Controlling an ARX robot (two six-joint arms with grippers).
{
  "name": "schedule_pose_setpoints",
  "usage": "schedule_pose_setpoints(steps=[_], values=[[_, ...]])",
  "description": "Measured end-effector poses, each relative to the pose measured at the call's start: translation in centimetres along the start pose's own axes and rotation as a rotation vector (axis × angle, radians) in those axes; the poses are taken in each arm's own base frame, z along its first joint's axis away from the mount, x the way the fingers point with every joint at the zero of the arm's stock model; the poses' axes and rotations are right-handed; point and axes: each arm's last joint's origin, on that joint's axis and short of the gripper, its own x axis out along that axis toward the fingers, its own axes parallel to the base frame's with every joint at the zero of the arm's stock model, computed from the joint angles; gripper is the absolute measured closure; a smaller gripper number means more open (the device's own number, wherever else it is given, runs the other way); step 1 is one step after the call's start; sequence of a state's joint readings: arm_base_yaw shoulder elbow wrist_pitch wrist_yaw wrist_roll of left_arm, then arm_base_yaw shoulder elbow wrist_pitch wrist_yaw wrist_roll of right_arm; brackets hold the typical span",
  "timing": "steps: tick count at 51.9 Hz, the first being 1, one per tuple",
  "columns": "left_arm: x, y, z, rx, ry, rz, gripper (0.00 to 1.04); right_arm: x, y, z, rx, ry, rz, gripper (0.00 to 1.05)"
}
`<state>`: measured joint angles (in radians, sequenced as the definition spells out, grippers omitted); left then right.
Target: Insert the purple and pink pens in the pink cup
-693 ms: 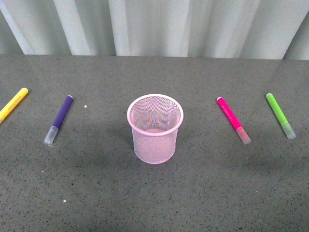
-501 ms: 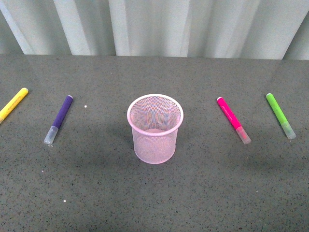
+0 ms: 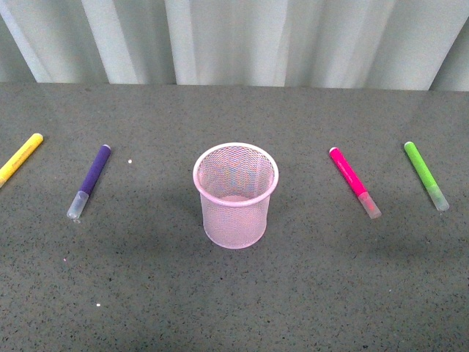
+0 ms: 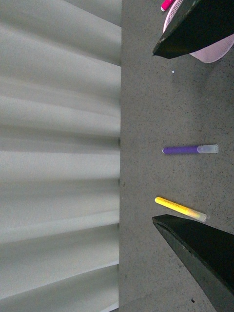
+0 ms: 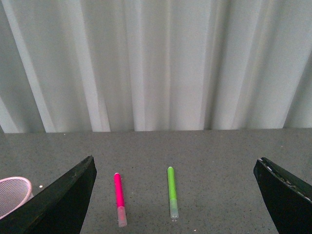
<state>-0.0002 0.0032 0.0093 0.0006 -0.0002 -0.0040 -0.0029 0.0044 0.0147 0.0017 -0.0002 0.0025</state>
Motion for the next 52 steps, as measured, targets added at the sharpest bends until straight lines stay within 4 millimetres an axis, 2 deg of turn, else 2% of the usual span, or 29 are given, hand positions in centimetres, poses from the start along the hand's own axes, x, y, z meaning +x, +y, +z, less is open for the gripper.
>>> schedule_pose_setpoints(steps=[20,21,27,31,41,45,52], values=[[0.0,0.0,0.0,0.0,0.004,0.005,0.07,0.0,0.0,0.0,0.0,0.0,0.0,0.07],[0.0,0.0,-0.1,-0.006,0.022,0.014,0.07,0.0,0.0,0.0,0.0,0.0,0.0,0.07],[0.6,-0.1,0.7,-0.059,0.375,0.22,0.07,0.0,0.0,0.0,0.0,0.0,0.0,0.07],[2.4,-0.2,1.7,-0.052,0.46,0.256,0.07,0.0,0.0,0.0,0.0,0.0,0.001,0.07],[8.1,-0.9,3.2,-0.016,0.445,0.211,0.07,0.0,0.0,0.0,0.0,0.0,0.0,0.07],[11.3,-1.3,3.1,-0.003,0.501,0.181,0.07,0.0,0.0,0.0,0.0,0.0,0.0,0.07],[15.1,-2.2,1.6,0.025,0.665,0.117,0.07,0.0,0.0,0.0,0.0,0.0,0.0,0.07]])
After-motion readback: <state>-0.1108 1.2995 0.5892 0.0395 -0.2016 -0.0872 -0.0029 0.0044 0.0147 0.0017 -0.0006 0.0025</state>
